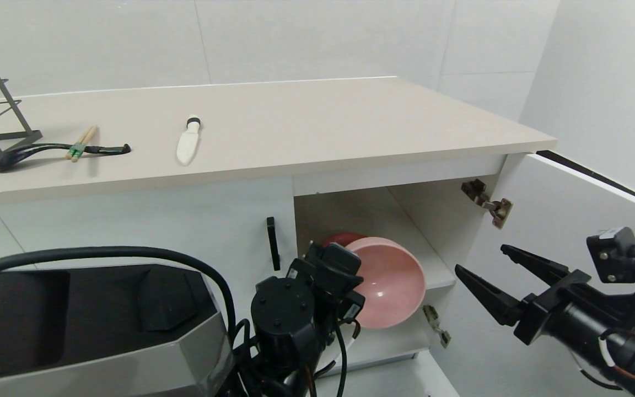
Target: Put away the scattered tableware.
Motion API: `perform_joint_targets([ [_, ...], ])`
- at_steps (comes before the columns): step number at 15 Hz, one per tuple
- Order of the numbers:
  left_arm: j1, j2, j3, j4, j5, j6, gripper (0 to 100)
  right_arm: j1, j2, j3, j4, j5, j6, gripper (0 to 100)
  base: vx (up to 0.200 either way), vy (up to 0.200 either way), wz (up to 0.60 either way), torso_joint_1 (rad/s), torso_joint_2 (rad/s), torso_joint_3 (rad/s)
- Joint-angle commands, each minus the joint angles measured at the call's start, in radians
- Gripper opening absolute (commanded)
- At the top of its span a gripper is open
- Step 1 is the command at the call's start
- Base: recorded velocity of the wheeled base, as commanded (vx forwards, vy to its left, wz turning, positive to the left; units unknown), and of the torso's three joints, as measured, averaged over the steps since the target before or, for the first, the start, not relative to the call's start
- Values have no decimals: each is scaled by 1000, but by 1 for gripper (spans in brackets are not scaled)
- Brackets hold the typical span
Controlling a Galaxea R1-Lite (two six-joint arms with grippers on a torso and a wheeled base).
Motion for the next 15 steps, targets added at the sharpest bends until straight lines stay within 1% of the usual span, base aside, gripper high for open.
perform_joint_targets([
  [1,-4,29,-49,-1,2,-14,0,-2,54,0,-1,0,1,100,0,0,0,0,0,0],
  [2,-4,31,-83,-1,-1,-48,0,6,105,-8,-1,0,-1,100,0,0,0,0,0,0],
  [3,-2,28,-95,-1,-3,-59,0,6,140,-34,-1,2,-2,100,0,0,0,0,0,0],
  [7,-2,16,-92,-1,-4,-59,0,17,202,-120,-1,2,-31,100,0,0,0,0,0,0],
  [13,-2,-4,-94,-1,-15,-57,0,17,267,-178,-1,2,-40,100,0,0,0,0,0,0],
  [14,-2,-9,-91,-1,-46,-54,0,9,294,-192,-1,2,-70,100,0,0,0,0,0,0],
  [15,-2,-11,-91,-1,-57,-53,0,6,303,-196,-1,2,-85,100,0,0,0,0,0,0],
])
